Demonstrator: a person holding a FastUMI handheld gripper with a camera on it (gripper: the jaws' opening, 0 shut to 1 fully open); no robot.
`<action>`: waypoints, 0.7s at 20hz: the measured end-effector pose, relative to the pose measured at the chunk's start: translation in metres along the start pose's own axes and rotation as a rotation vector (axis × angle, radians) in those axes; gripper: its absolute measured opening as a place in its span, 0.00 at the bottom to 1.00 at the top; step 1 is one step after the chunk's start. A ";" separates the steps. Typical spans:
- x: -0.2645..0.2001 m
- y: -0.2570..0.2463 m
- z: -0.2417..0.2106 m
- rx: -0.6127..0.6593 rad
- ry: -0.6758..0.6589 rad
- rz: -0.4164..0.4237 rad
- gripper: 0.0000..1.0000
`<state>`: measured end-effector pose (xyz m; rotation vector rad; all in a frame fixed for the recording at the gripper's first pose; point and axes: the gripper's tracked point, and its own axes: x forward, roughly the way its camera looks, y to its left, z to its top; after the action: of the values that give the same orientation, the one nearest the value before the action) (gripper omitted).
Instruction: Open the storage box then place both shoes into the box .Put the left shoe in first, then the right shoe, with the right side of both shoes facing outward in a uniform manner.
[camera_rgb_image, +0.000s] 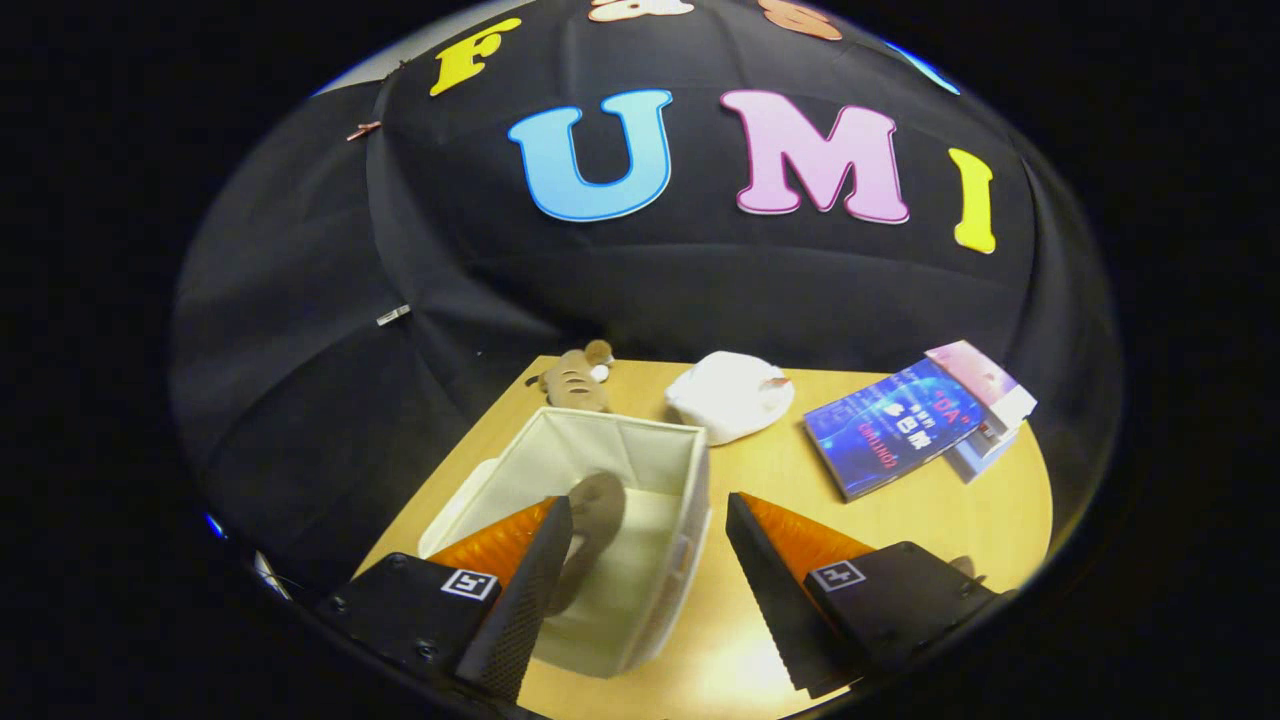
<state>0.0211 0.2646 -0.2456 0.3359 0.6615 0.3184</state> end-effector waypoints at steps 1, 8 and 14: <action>-0.011 -0.018 -0.002 -0.012 -0.004 -0.019 0.97; -0.083 -0.148 -0.064 0.003 0.072 -0.186 0.97; -0.127 -0.250 -0.163 -0.003 0.240 -0.367 0.97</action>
<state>-0.1334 0.0229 -0.3971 0.1688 0.9417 0.0074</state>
